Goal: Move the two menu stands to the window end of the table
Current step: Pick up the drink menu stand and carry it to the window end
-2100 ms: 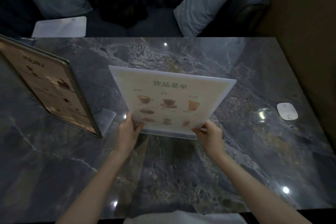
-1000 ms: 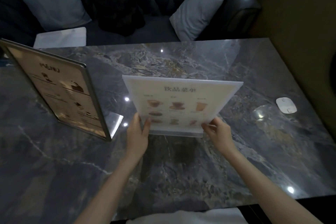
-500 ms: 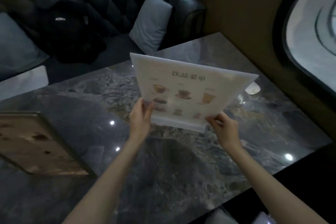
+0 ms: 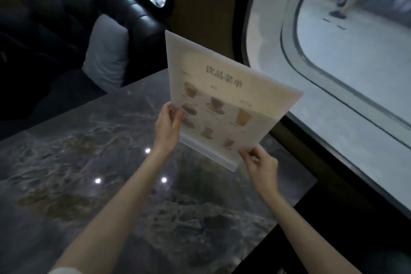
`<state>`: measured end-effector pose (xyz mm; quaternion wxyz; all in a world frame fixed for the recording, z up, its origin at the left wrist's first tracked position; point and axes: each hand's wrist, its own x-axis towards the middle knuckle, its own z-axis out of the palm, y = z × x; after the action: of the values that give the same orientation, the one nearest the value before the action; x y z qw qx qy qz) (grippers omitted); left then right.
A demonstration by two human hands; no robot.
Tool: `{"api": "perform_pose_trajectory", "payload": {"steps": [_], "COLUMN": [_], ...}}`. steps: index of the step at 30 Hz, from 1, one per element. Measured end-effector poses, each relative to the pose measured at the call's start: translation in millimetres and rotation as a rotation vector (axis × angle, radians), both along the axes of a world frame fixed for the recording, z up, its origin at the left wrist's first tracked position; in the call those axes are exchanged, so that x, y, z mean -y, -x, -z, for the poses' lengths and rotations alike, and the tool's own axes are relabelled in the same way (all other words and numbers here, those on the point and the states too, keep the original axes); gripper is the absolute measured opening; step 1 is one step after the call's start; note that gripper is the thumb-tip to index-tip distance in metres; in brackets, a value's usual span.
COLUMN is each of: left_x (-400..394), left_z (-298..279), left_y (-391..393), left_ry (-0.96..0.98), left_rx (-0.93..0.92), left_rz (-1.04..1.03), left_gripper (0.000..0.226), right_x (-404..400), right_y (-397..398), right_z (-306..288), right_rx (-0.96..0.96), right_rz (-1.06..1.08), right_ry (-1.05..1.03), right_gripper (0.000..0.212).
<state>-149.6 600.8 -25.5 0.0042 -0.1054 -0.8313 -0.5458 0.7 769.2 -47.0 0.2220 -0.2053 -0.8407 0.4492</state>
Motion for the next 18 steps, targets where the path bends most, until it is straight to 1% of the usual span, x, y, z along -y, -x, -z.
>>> {"api": "perform_pose_trajectory", "payload": {"steps": [3,8,11,15,18], "left_x": [-52,-113,-137,-160,-172], "left_z": [2,10,13,22,29], "left_y": [10,19,25,36,40], "left_ry": [-0.023,0.01,0.035,0.11,0.11], "left_rx": [0.039,0.097,0.124,0.151,0.179], "left_rz": [0.033,0.141,0.207,0.271,0.272], "left_gripper": [0.035,0.036,0.037,0.039,0.038], "right_x": [-34,-75,-92,-108,-115], "right_y": [0,-3,-1,1,2], "right_z": [2,10,16,28,36], "right_rx": [0.005,0.033,0.055,0.081,0.109], "right_rz": [0.052,0.119,0.166,0.207,0.218], "right_ry": [0.015,-0.009,-0.037,-0.033,-0.033], "right_gripper": [0.009,0.01,0.003,0.007,0.009]}}
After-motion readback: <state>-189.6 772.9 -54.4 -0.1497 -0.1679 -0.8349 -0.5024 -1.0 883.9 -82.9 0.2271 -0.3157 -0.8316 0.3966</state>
